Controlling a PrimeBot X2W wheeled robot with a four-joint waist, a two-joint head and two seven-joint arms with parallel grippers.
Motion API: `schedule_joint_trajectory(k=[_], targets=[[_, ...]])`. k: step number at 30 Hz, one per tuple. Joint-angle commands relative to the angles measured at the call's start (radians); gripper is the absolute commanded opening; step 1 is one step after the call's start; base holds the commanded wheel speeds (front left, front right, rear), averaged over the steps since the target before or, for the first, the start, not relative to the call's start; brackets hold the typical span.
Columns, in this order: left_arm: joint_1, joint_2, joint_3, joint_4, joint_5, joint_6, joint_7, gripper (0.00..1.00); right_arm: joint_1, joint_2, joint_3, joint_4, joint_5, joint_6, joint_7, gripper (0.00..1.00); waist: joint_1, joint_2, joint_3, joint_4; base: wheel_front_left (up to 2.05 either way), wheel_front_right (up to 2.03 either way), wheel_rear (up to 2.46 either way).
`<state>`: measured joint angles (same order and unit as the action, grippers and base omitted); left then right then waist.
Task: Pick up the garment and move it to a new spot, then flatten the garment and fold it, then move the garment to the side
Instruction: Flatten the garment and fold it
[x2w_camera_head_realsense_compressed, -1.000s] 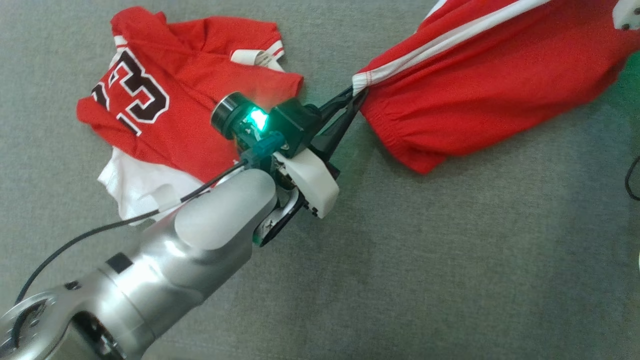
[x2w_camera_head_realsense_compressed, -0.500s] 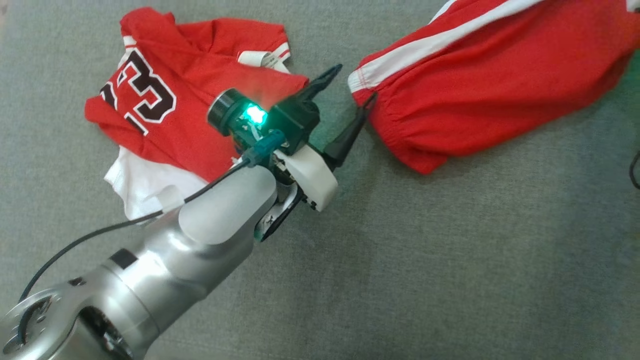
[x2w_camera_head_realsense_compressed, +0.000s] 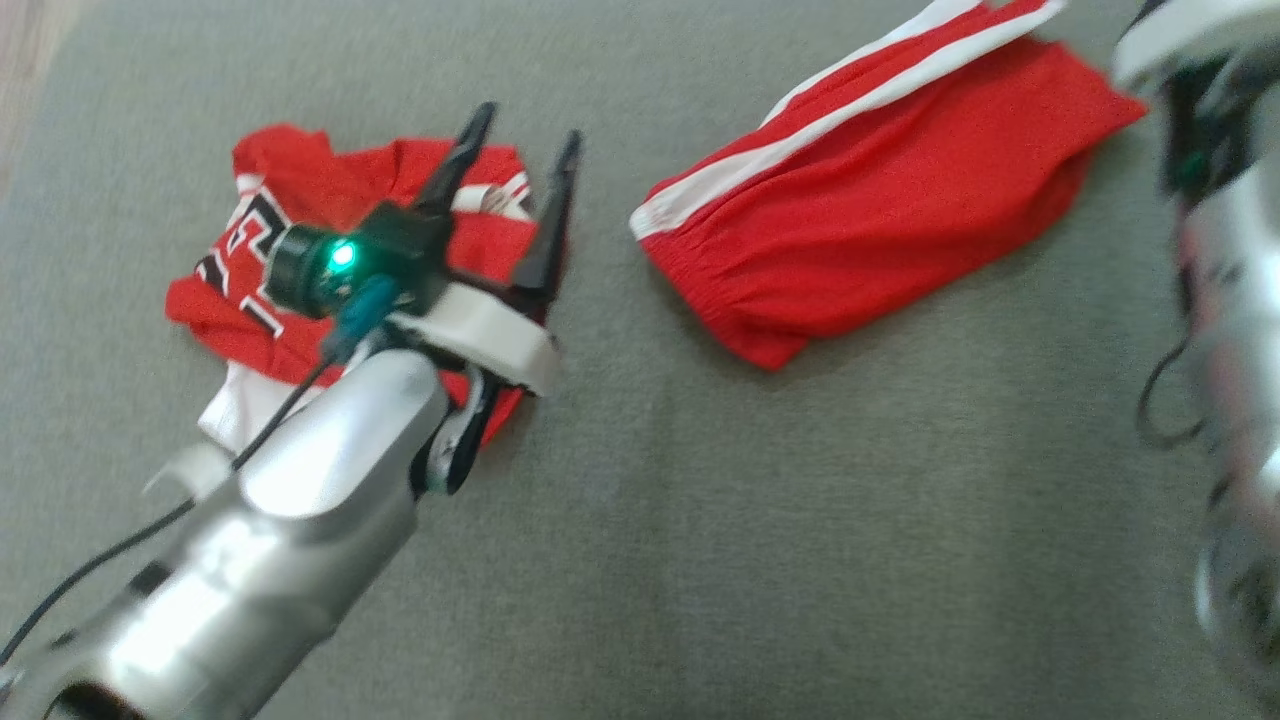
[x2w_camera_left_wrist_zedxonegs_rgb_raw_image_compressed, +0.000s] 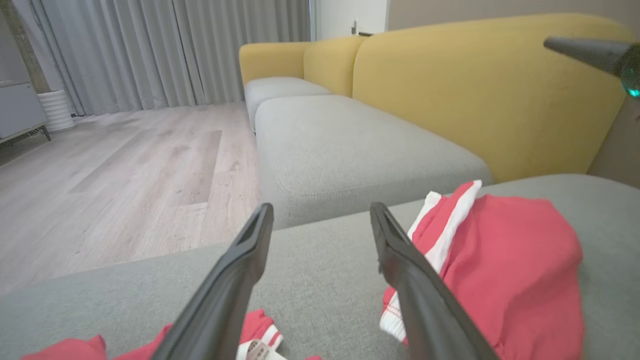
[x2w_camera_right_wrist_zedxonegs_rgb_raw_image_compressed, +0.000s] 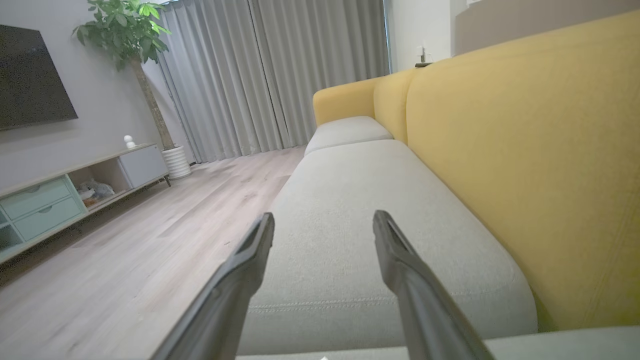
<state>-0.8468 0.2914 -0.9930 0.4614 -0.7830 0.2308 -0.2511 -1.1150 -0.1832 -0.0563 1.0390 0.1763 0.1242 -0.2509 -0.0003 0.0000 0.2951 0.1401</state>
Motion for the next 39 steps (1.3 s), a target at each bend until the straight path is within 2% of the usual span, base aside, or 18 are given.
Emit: schedule_joint_trajectory(k=[1, 4, 7, 10, 18, 21, 26, 27, 31, 34, 39], targets=[[-0.007, 0.038, 0.053, -0.037, 0.002, 0.012, -0.009, 1.00, 0.032, 0.025, 0.030, -0.050, 0.026, 0.007, -0.009, 1.00, 0.0003, 0.0000, -0.050, -0.040, 0.00, 0.00, 0.00], [0.106, 0.066, 0.166, -0.151, 0.051, 0.049, -0.010, 1.00, 0.211, 0.031, 0.115, -0.220, 0.133, 0.007, -0.010, 1.00, 0.0003, 0.0000, -0.105, -0.072, 0.00, 0.00, 0.00], [0.211, 0.075, 0.238, -0.221, 0.101, 0.057, -0.010, 1.00, 0.358, 0.045, 0.138, -0.344, 0.188, 0.007, -0.011, 1.00, 0.0003, 0.0000, -0.138, -0.094, 0.00, 0.00, 0.00], [0.309, 0.076, 0.291, -0.267, 0.159, 0.053, -0.010, 1.00, 0.506, 0.064, 0.143, -0.448, 0.192, 0.007, -0.011, 1.00, 0.0003, 0.0000, -0.162, -0.112, 0.00, 0.00, 0.00], [0.562, 0.002, 0.470, -0.317, 0.253, 0.030, -0.011, 1.00, 0.842, 0.129, 0.095, -0.650, 0.121, 0.007, -0.011, 1.00, 0.0003, 0.0000, -0.182, -0.153, 0.00, 0.00, 0.00], [0.634, -0.034, 0.533, -0.315, 0.292, 0.003, -0.011, 1.00, 0.920, 0.132, 0.103, -0.693, 0.137, 0.007, -0.011, 1.00, 0.0003, 0.0000, -0.181, -0.159, 0.00, 0.00, 0.00], [0.680, -0.083, 0.601, -0.301, 0.361, -0.061, -0.011, 1.00, 0.958, 0.133, 0.114, -0.727, 0.149, 0.007, -0.011, 1.00, 0.0003, 0.0000, -0.173, -0.161, 0.00, 0.00, 0.00], [0.680, -0.083, 0.601, -0.301, 0.361, -0.061, -0.011, 1.00, 0.958, 0.133, 0.114, -0.727, 0.149, 0.007, -0.011, 1.00, 0.0003, 0.0000, -0.173, -0.161, 0.00, 0.00, 0.00], [0.667, -0.119, 0.629, -0.289, 0.406, -0.107, -0.011, 1.00, 0.934, 0.133, 0.093, -0.735, 0.120, 0.007, -0.008, 1.00, 0.0003, 0.0000, -0.153, -0.148, 0.00, 0.00, 0.00], [0.644, -0.139, 0.646, -0.286, 0.434, -0.134, -0.011, 1.00, 0.876, 0.133, 0.066, -0.743, 0.089, 0.007, 0.021, 1.00, 0.0003, 0.0000, -0.118, -0.135, 0.00, 0.00, 0.00], [0.602, -0.164, 0.663, -0.278, 0.474, -0.173, -0.011, 1.00, 0.707, 0.133, -0.013, -0.706, 0.033, 0.007, 0.147, 1.00, 0.0003, 0.0000, -0.042, -0.099, 0.00, 0.00, 0.00]])
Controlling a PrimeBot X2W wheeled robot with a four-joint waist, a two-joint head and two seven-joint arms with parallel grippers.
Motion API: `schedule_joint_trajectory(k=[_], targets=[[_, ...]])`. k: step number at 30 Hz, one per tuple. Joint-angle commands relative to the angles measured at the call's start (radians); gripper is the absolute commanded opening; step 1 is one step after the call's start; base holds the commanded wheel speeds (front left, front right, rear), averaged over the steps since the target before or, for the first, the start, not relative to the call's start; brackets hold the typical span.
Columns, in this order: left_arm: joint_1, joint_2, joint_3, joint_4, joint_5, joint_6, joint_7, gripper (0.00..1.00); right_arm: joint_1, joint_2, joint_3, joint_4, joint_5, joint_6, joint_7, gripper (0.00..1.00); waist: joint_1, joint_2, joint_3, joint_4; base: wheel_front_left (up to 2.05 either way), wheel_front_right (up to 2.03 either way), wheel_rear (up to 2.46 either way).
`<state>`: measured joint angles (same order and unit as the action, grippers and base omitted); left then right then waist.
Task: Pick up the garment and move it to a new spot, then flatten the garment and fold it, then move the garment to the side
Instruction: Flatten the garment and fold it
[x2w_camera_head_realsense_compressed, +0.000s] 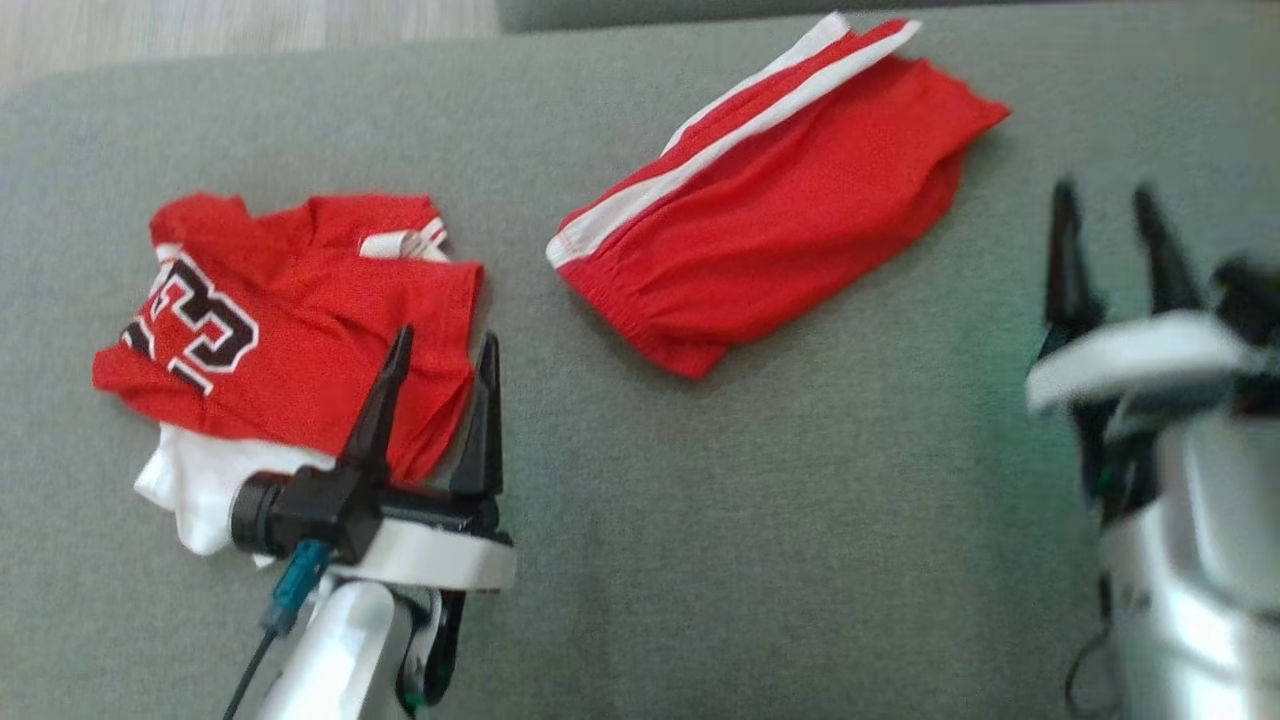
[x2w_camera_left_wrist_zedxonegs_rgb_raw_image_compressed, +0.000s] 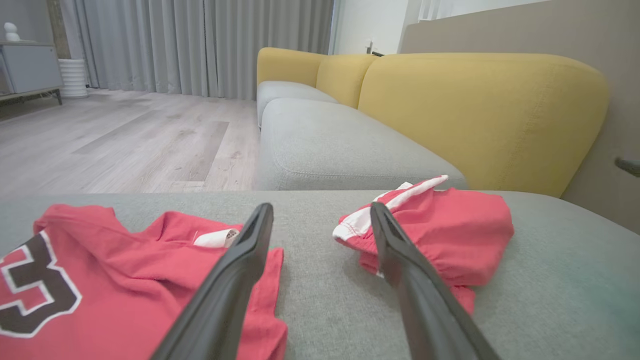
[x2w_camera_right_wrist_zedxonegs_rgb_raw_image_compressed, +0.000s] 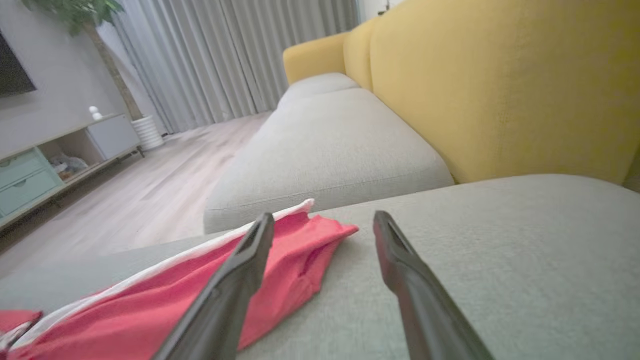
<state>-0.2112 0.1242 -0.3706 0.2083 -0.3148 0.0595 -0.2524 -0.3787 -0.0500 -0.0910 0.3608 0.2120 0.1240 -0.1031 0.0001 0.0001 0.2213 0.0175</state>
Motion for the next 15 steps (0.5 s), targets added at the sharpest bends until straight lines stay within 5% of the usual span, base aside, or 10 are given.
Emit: schedule_joint_trajectory(k=[1, 9, 15], targets=[[-0.042, -0.001, 0.043, -0.022, 0.011, -0.009, -0.009, 1.00, -0.069, 0.000, -0.004, -0.009, -0.020, 0.007, 0.033, 1.00, -0.0001, -0.0001, 0.046, 0.033, 0.00, 0.00, 0.00], [-0.091, -0.037, 0.052, 0.028, 0.051, -0.039, -0.009, 1.00, -0.363, -0.017, -0.194, 0.208, -0.184, 0.007, 0.279, 1.00, -0.0001, -0.0001, 0.139, 0.129, 0.00, 0.00, 0.00], [-0.122, -0.057, 0.060, 0.053, 0.066, -0.057, -0.009, 1.00, -0.515, -0.095, -0.294, 0.404, -0.280, 0.007, 0.309, 1.00, -0.0001, -0.0001, 0.189, 0.199, 0.00, 0.00, 0.00]])
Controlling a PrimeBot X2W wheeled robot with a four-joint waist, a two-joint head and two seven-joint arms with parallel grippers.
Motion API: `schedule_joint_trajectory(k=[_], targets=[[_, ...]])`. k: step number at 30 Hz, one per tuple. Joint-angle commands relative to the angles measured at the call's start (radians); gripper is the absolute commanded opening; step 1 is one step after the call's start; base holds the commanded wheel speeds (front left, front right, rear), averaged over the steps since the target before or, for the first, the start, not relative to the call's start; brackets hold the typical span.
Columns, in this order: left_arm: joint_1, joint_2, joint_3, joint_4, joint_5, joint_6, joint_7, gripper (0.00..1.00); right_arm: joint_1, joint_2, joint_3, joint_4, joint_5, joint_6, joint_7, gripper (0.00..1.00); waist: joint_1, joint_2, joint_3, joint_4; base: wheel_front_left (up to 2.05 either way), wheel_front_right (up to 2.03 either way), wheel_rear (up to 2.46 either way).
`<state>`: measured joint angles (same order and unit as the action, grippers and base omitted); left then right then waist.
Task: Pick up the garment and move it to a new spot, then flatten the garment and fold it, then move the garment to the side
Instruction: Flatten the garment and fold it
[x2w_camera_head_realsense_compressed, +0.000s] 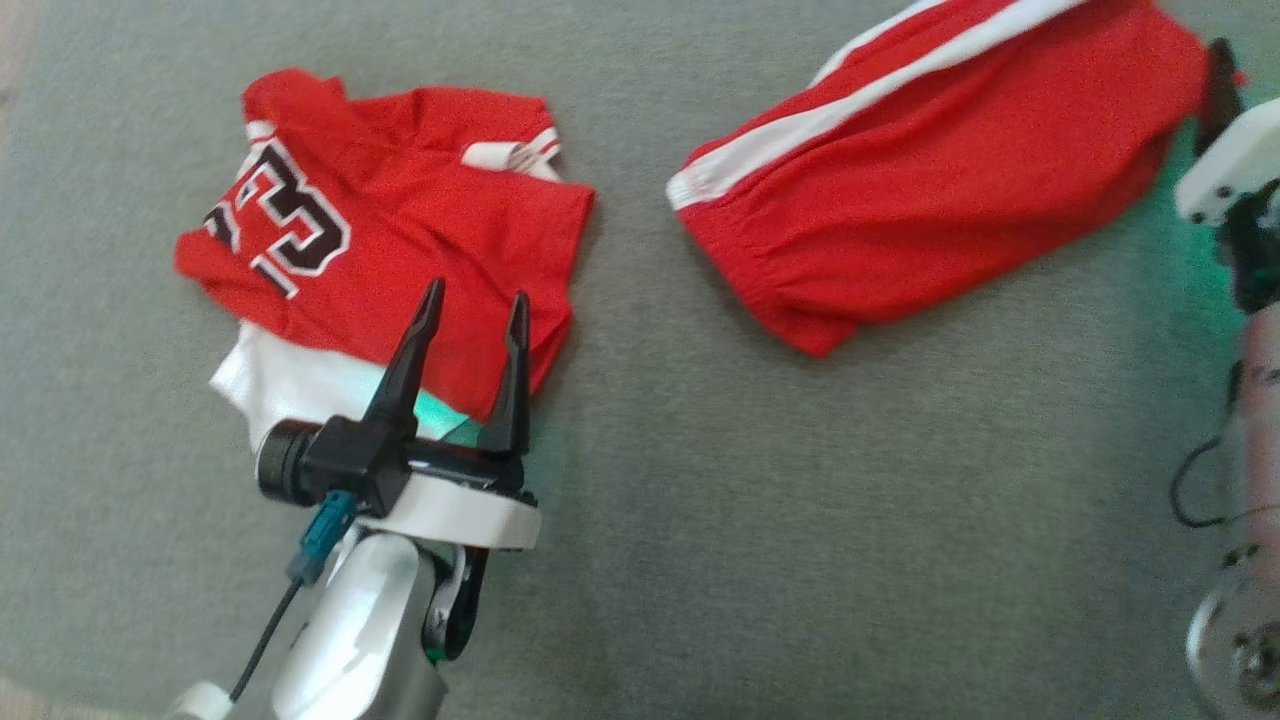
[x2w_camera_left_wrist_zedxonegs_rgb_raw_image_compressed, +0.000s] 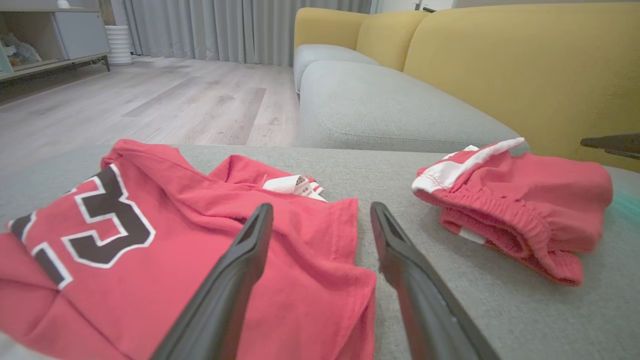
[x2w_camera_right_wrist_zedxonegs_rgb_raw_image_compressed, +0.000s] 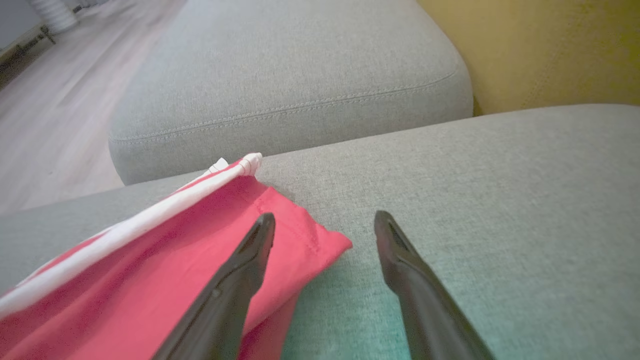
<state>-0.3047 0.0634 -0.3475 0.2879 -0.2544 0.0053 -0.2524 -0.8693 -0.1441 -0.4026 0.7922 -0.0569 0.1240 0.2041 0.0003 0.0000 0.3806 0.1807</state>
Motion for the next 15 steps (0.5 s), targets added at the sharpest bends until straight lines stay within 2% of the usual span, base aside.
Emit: schedule_joint_trajectory(k=[1, 6, 15], targets=[[-0.033, 0.001, 0.037, -0.025, 0.007, -0.006, -0.009, 1.00, -0.043, -0.012, 0.002, 0.002, -0.028, 0.007, 0.000, 1.00, -0.0003, 0.0000, 0.036, 0.047, 0.00, 0.00, 0.00], [-0.051, -0.008, 0.031, -0.029, 0.010, -0.018, -0.009, 1.00, -0.128, -0.045, -0.052, 0.127, -0.087, 0.007, 0.005, 1.00, -0.0003, 0.0000, 0.064, 0.086, 0.00, 0.00, 0.00], [-0.070, -0.013, 0.023, -0.041, 0.006, -0.016, -0.009, 1.00, -0.196, -0.097, -0.069, 0.269, -0.194, 0.007, 0.037, 1.00, -0.0003, 0.0000, 0.090, 0.112, 0.00, 0.00, 0.00]])
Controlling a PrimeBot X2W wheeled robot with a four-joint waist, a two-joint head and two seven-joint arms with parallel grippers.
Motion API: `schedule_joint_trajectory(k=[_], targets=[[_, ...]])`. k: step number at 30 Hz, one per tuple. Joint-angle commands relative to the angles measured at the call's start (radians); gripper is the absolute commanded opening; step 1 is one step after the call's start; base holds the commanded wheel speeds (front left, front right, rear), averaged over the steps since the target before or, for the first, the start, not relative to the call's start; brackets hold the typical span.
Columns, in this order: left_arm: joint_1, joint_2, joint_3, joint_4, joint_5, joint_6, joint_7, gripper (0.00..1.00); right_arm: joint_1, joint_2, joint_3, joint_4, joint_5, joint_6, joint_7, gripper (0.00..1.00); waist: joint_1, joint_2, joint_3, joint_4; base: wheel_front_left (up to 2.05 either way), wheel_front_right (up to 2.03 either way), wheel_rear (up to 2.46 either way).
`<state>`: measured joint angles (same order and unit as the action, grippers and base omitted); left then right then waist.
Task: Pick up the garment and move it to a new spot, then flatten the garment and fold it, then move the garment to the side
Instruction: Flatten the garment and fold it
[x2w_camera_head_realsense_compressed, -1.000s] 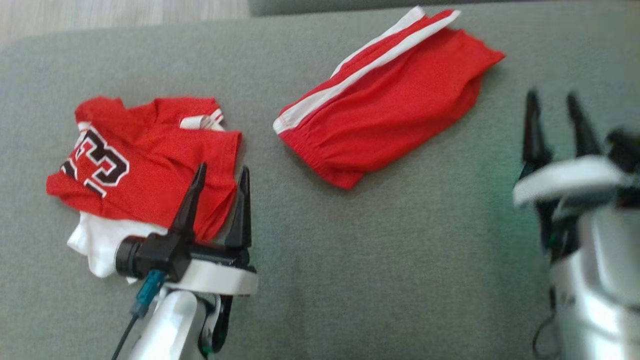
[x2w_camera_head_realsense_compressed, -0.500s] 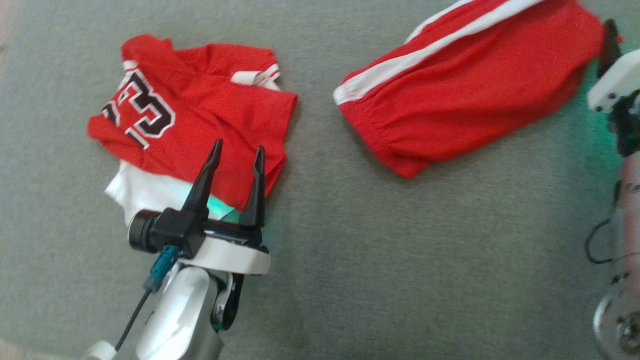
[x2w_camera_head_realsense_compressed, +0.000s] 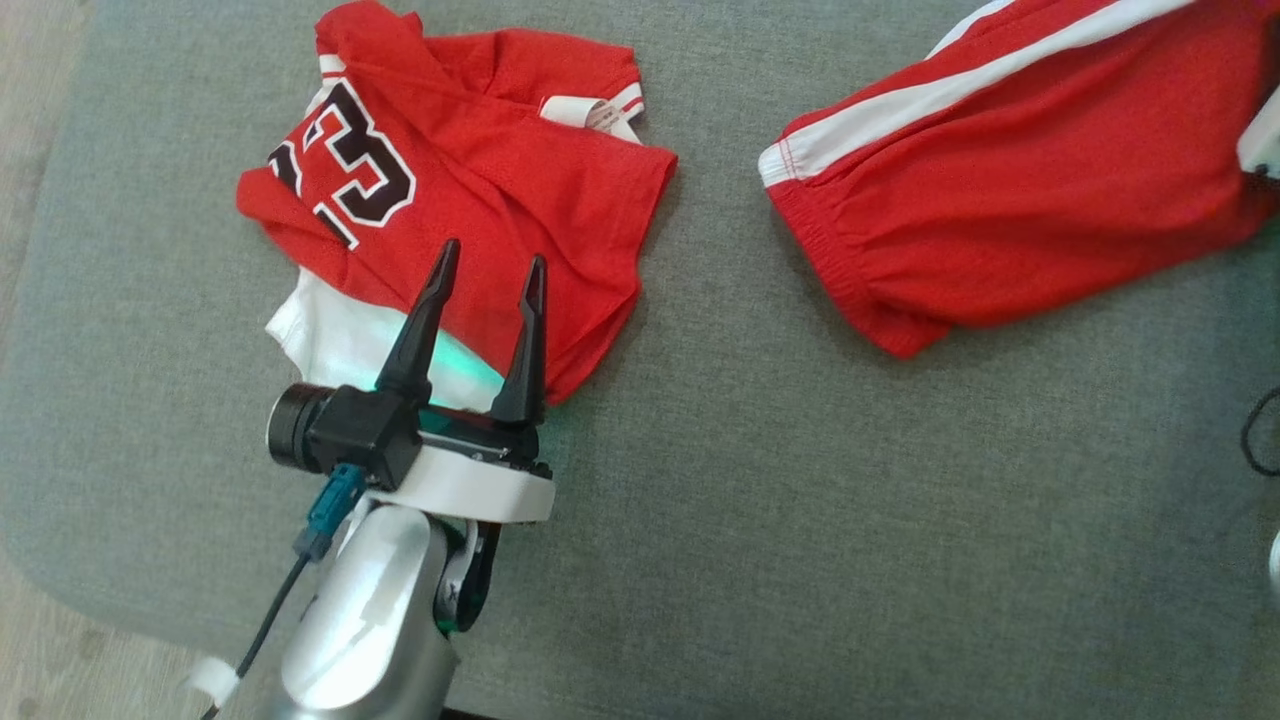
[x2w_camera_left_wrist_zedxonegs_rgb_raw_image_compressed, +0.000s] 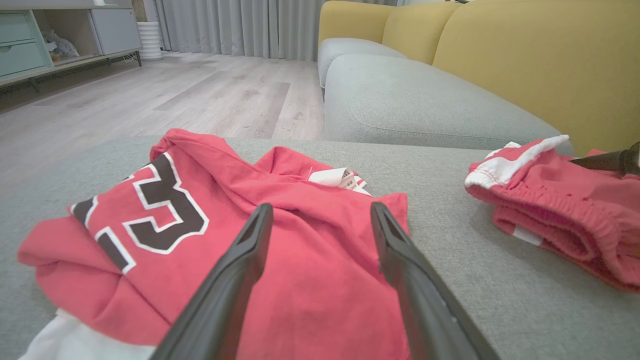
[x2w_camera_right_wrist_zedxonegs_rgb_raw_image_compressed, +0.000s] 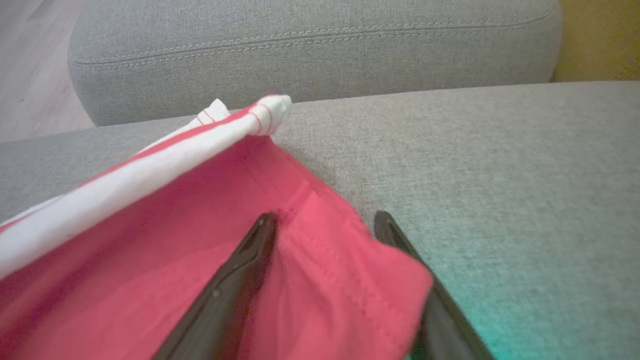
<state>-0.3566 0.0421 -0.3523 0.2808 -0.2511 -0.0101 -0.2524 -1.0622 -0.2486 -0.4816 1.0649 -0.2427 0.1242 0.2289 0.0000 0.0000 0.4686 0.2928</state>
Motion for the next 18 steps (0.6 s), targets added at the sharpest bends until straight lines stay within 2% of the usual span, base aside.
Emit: schedule_joint_trajectory(k=[1, 4, 5, 6, 7, 11, 18], targets=[[-0.018, 0.009, 0.026, -0.036, 0.001, 0.000, -0.009, 1.00, -0.008, 0.005, 0.007, 0.007, -0.015, 0.007, 0.014, 1.00, 0.0000, 0.0000, 0.004, 0.001, 0.00, 0.00, 0.00], [-0.019, 0.008, 0.024, -0.038, -0.002, 0.004, -0.009, 1.00, -0.016, 0.004, 0.001, 0.033, -0.025, 0.007, 0.026, 1.00, 0.0000, 0.0000, 0.006, -0.001, 0.00, 0.00, 0.00], [-0.019, 0.008, 0.025, -0.039, -0.002, 0.006, -0.009, 1.00, -0.020, 0.006, -0.001, 0.048, -0.025, 0.007, 0.033, 0.50, 0.0000, 0.0000, 0.007, -0.003, 0.00, 0.00, 0.00], [-0.018, 0.008, 0.026, -0.039, -0.002, 0.007, -0.009, 1.00, -0.025, 0.007, 0.000, 0.061, -0.025, 0.007, 0.036, 0.07, 0.0000, 0.0000, 0.006, -0.005, 0.00, 0.00, 0.00], [-0.017, 0.008, 0.028, -0.038, -0.002, 0.009, -0.009, 1.00, -0.028, 0.007, 0.004, 0.073, -0.024, 0.007, 0.036, 0.00, 0.0000, 0.0000, 0.004, -0.009, 0.00, 0.00, 0.00], [-0.011, 0.008, 0.043, -0.034, 0.002, 0.014, -0.009, 1.00, -0.041, -0.003, 0.035, 0.104, -0.014, 0.007, 0.004, 0.00, 0.0000, 0.0000, -0.012, -0.031, 0.00, 0.00, 0.00], [0.013, 0.008, 0.070, -0.031, 0.012, 0.010, -0.009, 1.00, -0.027, -0.033, 0.070, 0.135, 0.072, 0.007, -0.115, 0.00, 0.0000, 0.0000, -0.071, -0.094, 0.00, 0.00, 0.00]])
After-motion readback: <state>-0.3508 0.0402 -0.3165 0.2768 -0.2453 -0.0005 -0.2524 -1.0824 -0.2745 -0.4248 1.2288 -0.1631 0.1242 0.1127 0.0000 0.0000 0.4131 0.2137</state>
